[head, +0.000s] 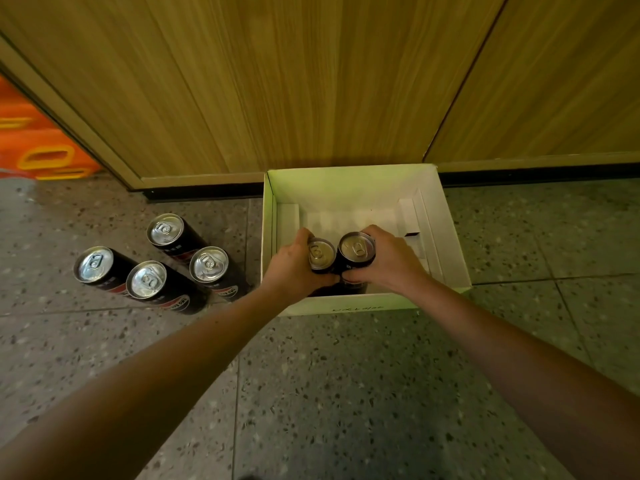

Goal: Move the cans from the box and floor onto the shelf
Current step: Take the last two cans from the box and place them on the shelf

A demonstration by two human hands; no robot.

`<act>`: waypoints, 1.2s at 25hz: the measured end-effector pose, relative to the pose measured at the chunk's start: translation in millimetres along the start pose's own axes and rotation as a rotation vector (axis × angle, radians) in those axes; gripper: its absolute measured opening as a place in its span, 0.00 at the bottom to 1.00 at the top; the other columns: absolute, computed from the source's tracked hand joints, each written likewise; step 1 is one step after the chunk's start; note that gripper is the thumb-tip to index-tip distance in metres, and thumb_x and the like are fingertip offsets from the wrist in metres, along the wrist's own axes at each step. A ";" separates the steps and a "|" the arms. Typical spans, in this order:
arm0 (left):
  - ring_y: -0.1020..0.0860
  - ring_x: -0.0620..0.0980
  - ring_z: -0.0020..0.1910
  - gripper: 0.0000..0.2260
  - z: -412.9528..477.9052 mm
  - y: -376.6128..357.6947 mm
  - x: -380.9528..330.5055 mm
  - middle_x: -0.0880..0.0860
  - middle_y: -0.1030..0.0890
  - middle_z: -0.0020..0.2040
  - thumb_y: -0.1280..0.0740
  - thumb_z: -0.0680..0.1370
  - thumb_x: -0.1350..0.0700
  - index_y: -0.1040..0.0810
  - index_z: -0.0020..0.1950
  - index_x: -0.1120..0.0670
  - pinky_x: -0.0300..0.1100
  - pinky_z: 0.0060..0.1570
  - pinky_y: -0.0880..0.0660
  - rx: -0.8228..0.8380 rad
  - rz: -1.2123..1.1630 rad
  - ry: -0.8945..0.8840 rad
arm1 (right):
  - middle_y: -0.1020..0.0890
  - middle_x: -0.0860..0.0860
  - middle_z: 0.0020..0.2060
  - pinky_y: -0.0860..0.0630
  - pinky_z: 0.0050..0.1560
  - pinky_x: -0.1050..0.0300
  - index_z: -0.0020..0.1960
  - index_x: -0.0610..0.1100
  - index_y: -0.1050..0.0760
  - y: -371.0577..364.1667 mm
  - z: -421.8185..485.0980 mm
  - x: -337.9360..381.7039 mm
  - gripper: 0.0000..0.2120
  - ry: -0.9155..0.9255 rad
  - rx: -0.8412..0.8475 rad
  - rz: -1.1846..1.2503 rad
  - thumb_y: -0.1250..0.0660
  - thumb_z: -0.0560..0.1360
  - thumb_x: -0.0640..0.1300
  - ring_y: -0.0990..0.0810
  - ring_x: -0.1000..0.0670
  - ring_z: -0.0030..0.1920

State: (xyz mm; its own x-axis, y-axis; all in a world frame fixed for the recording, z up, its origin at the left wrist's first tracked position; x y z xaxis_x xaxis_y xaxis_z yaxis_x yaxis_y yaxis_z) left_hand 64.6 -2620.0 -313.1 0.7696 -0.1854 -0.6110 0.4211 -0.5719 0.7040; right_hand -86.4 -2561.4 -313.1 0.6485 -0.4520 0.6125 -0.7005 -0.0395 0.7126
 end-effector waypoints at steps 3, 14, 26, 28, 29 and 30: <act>0.21 0.57 0.54 0.31 1.2 17.7 -15.4 0.57 0.21 0.58 0.23 0.63 0.53 0.35 0.59 0.57 0.48 0.50 0.23 -0.053 -0.055 0.007 | 0.18 0.47 0.51 0.24 0.46 0.56 0.55 0.46 0.27 15.9 0.4 6.9 0.30 0.032 -0.045 0.045 0.21 0.56 0.48 0.20 0.47 0.49; 0.20 0.49 0.48 0.32 -100.6 273.9 -223.3 0.49 0.19 0.48 0.22 0.56 0.47 0.29 0.55 0.53 0.45 0.48 0.22 -0.151 -0.206 -0.150 | 0.18 0.51 0.50 0.22 0.52 0.53 0.56 0.46 0.25 275.7 -102.6 216.9 0.33 0.146 -0.210 0.201 0.20 0.54 0.48 0.20 0.53 0.50; 0.18 0.47 0.46 0.32 -281.5 596.1 -488.7 0.48 0.17 0.48 0.25 0.55 0.36 0.26 0.52 0.51 0.48 0.44 0.20 -0.362 -0.080 -0.352 | 0.19 0.51 0.51 0.23 0.56 0.54 0.57 0.42 0.26 582.1 -272.1 495.8 0.30 0.281 -0.289 0.407 0.21 0.56 0.38 0.20 0.52 0.53; 0.18 0.48 0.46 0.32 -294.2 631.7 -517.6 0.49 0.17 0.48 0.26 0.55 0.36 0.28 0.52 0.51 0.49 0.44 0.19 -0.365 -0.073 -0.398 | 0.19 0.51 0.51 0.23 0.56 0.53 0.57 0.43 0.26 619.5 -285.4 528.0 0.30 0.313 -0.303 0.364 0.21 0.56 0.39 0.21 0.52 0.53; 0.18 0.48 0.46 0.32 -299.4 649.6 -531.4 0.49 0.17 0.48 0.26 0.55 0.35 0.28 0.52 0.51 0.50 0.45 0.19 -0.361 -0.065 -0.409 | 0.19 0.51 0.52 0.23 0.56 0.53 0.57 0.43 0.26 637.3 -290.8 542.8 0.30 0.328 -0.323 0.352 0.21 0.56 0.40 0.21 0.53 0.53; 0.18 0.48 0.47 0.33 -302.2 665.2 -544.3 0.49 0.17 0.48 0.27 0.55 0.34 0.28 0.52 0.51 0.50 0.45 0.19 -0.357 -0.058 -0.415 | 0.19 0.50 0.52 0.23 0.56 0.53 0.57 0.43 0.26 652.5 -295.6 555.9 0.30 0.343 -0.348 0.332 0.21 0.56 0.41 0.21 0.53 0.52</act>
State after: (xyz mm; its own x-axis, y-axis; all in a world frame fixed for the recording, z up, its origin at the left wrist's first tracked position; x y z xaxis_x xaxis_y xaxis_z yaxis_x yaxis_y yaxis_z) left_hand 70.9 -2658.0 597.1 0.5165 -0.5024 -0.6934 0.6496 -0.2977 0.6996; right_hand -94.9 -2575.0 593.5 0.5114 -0.0739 0.8562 -0.7812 0.3752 0.4989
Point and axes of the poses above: each hand's wrist, its own z-axis towards the middle knuckle, its own y-axis out of the back of the hand, x = y × z, the point moved 1 cm from there along z, towards the middle knuckle
